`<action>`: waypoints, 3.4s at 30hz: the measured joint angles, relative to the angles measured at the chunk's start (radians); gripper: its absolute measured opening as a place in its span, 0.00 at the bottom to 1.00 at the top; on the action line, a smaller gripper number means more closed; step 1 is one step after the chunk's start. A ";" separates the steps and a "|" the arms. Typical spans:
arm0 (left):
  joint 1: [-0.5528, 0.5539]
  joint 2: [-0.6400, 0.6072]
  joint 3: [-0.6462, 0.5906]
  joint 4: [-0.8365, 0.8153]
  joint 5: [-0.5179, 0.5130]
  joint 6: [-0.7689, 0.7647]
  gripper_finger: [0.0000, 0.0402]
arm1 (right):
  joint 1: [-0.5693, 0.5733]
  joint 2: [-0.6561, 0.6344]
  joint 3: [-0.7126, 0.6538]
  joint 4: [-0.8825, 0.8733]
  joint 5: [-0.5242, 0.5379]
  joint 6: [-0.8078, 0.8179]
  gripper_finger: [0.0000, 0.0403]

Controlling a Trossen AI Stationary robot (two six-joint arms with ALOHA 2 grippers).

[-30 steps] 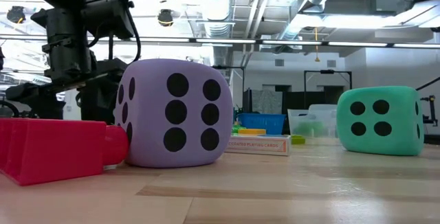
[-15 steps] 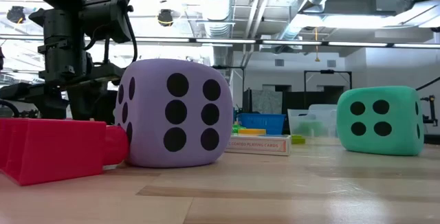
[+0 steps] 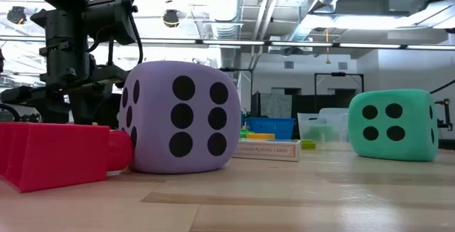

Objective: Pick & Place Toys
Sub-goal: Put the large yellow game piece into the transparent bin

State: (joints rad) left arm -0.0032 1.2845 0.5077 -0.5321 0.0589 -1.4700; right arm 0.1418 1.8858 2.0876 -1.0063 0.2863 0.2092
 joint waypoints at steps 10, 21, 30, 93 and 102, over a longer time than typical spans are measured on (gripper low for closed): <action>0.000 -0.171 -0.002 0.009 0.003 0.013 0.30 | -0.019 0.000 0.000 -0.003 0.006 -0.057 0.46; 0.000 -0.487 0.000 0.018 0.203 0.109 0.29 | -0.050 0.000 0.000 -0.003 -0.033 -0.203 0.46; -0.001 -0.645 0.001 0.127 0.563 0.155 0.29 | -0.053 0.000 0.000 0.112 -0.286 -0.174 0.46; -0.001 -0.197 0.138 1.256 0.788 -0.169 0.30 | 0.000 0.001 0.000 0.305 -0.440 0.032 0.50; -0.001 -0.197 0.138 1.255 0.760 -0.166 0.29 | -0.001 0.001 0.000 0.354 -0.450 0.042 0.63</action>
State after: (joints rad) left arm -0.0044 1.0874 0.6460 0.7231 0.8191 -1.6363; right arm 0.1406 1.8870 2.0872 -0.6525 -0.1633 0.2516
